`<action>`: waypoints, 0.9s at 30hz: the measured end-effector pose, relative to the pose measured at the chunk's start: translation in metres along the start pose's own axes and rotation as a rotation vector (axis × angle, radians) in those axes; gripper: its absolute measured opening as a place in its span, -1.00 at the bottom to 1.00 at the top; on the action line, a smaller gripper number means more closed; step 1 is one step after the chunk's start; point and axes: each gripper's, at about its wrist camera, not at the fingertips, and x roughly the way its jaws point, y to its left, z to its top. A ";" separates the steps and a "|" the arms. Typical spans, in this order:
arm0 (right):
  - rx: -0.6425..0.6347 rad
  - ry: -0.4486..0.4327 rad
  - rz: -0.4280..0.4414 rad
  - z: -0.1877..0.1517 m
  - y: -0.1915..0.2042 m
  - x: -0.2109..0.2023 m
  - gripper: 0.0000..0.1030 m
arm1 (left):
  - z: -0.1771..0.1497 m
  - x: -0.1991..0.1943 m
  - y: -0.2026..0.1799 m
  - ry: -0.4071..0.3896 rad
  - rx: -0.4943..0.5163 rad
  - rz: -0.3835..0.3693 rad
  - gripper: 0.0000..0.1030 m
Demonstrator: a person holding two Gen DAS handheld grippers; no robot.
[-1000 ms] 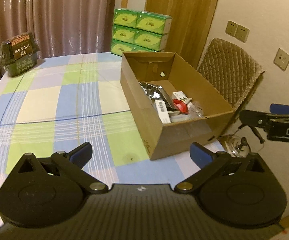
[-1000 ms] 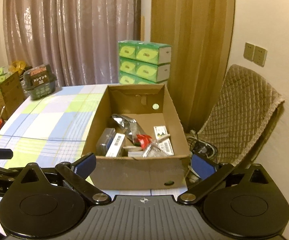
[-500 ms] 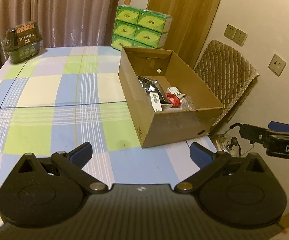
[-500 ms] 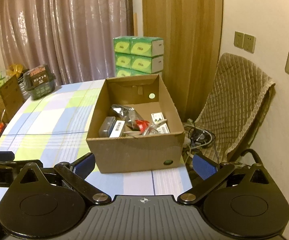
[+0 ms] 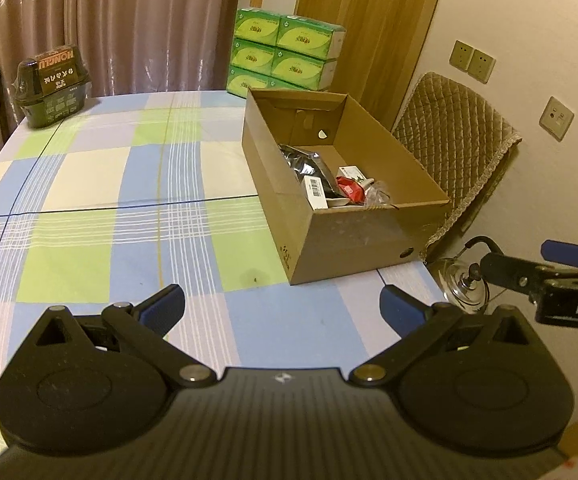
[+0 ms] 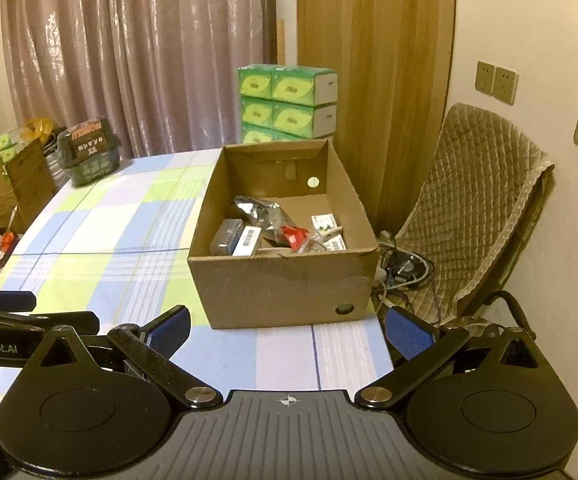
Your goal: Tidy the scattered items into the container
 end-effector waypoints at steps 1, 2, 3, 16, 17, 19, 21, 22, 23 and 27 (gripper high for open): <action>0.002 0.003 0.001 0.000 0.000 0.000 0.96 | 0.000 0.000 0.000 0.001 -0.001 -0.001 0.98; 0.002 0.005 0.002 -0.001 0.000 0.001 0.96 | 0.000 -0.001 0.000 0.001 -0.001 0.000 0.98; 0.002 0.006 0.002 -0.001 0.001 0.001 0.96 | 0.000 -0.001 0.000 0.001 0.000 0.001 0.98; 0.005 0.005 0.000 -0.002 0.001 0.000 0.96 | -0.005 0.000 -0.001 0.012 0.022 0.019 0.98; 0.005 0.005 0.000 -0.002 0.001 0.000 0.96 | -0.004 0.001 -0.001 0.013 0.024 0.020 0.98; 0.007 0.005 0.000 -0.003 0.001 0.000 0.96 | -0.005 0.001 0.000 0.013 0.025 0.023 0.98; 0.008 0.006 0.000 -0.003 0.001 -0.001 0.96 | -0.005 0.001 0.000 0.015 0.028 0.025 0.98; 0.008 0.005 0.000 -0.003 0.001 -0.001 0.96 | -0.005 0.001 0.000 0.015 0.028 0.027 0.98; 0.009 0.006 0.000 -0.003 0.001 -0.001 0.96 | -0.005 0.002 0.000 0.015 0.029 0.027 0.98; 0.010 0.007 0.000 -0.004 0.000 0.000 0.96 | -0.005 0.003 0.000 0.017 0.032 0.027 0.98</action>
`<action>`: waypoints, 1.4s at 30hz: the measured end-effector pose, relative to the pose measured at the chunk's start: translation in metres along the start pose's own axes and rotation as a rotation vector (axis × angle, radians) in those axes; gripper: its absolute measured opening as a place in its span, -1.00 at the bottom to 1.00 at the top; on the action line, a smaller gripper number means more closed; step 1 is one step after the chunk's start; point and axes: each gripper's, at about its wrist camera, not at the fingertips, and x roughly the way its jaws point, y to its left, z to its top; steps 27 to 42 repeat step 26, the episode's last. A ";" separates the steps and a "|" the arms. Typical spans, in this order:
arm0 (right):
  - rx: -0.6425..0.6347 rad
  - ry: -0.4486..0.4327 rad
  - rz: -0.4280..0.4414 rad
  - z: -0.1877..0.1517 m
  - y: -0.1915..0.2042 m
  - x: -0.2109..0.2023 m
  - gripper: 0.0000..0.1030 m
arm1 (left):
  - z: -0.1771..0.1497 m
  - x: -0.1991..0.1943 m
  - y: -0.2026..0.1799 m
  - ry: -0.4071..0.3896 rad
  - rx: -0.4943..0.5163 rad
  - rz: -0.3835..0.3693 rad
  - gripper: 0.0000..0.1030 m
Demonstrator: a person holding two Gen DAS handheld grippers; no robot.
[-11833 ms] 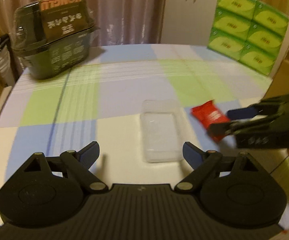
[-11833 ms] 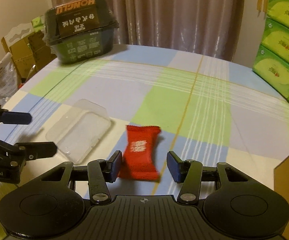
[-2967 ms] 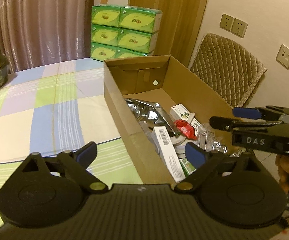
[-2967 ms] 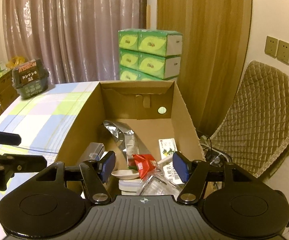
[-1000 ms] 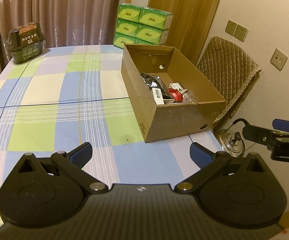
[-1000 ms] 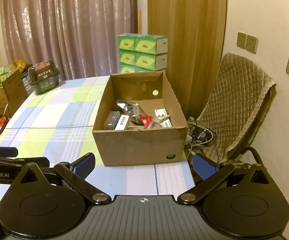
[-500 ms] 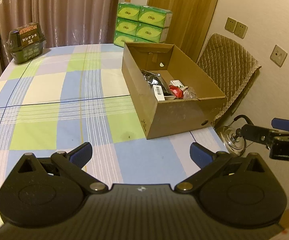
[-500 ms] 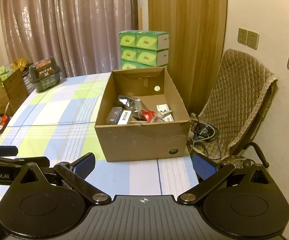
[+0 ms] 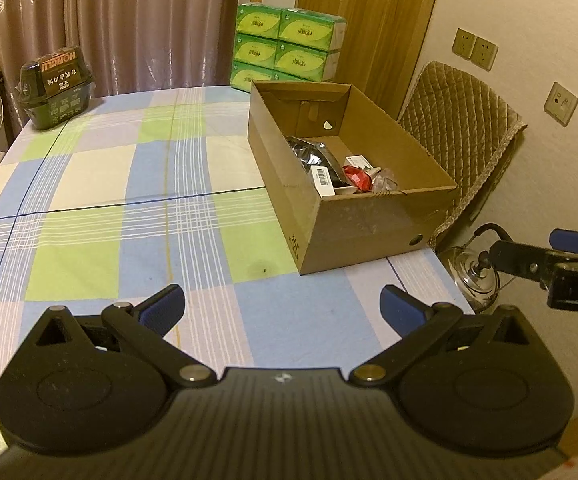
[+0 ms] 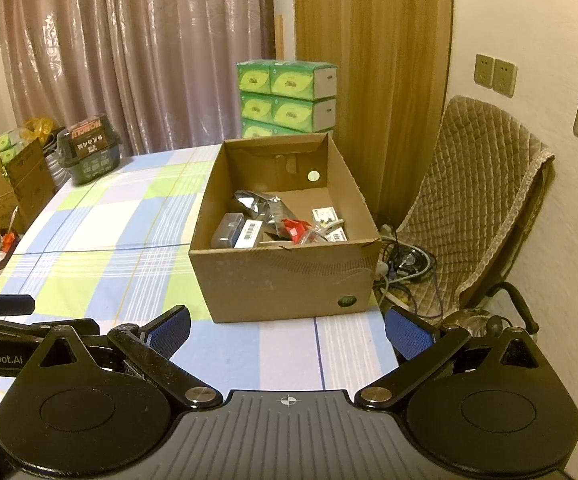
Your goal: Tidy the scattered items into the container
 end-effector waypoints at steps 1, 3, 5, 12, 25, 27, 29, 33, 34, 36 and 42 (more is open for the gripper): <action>0.000 0.000 0.000 0.000 0.000 0.000 0.96 | 0.000 0.000 0.000 0.000 0.001 -0.001 0.98; 0.001 -0.001 0.000 0.000 -0.001 -0.001 0.96 | -0.001 0.000 0.001 -0.001 0.003 -0.003 0.98; 0.001 -0.003 -0.001 0.001 0.000 -0.001 0.96 | -0.001 0.000 0.001 -0.002 0.005 -0.002 0.98; 0.002 -0.004 -0.001 0.001 0.000 -0.001 0.96 | 0.001 0.000 0.000 -0.005 0.014 0.001 0.98; 0.004 -0.001 -0.008 0.005 -0.001 0.000 0.96 | -0.002 -0.002 -0.005 -0.031 0.061 -0.014 0.98; 0.005 -0.001 -0.008 0.005 -0.001 0.000 0.96 | -0.002 -0.001 -0.005 -0.027 0.058 -0.012 0.98; 0.005 -0.001 -0.008 0.005 -0.001 0.000 0.96 | -0.002 -0.001 -0.005 -0.027 0.058 -0.012 0.98; 0.005 -0.001 -0.008 0.005 -0.001 0.000 0.96 | -0.002 -0.001 -0.005 -0.027 0.058 -0.012 0.98; 0.005 -0.001 -0.008 0.005 -0.001 0.000 0.96 | -0.002 -0.001 -0.005 -0.027 0.058 -0.012 0.98; 0.005 -0.001 -0.008 0.005 -0.001 0.000 0.96 | -0.002 -0.001 -0.005 -0.027 0.058 -0.012 0.98; 0.005 -0.001 -0.008 0.005 -0.001 0.000 0.96 | -0.002 -0.001 -0.005 -0.027 0.058 -0.012 0.98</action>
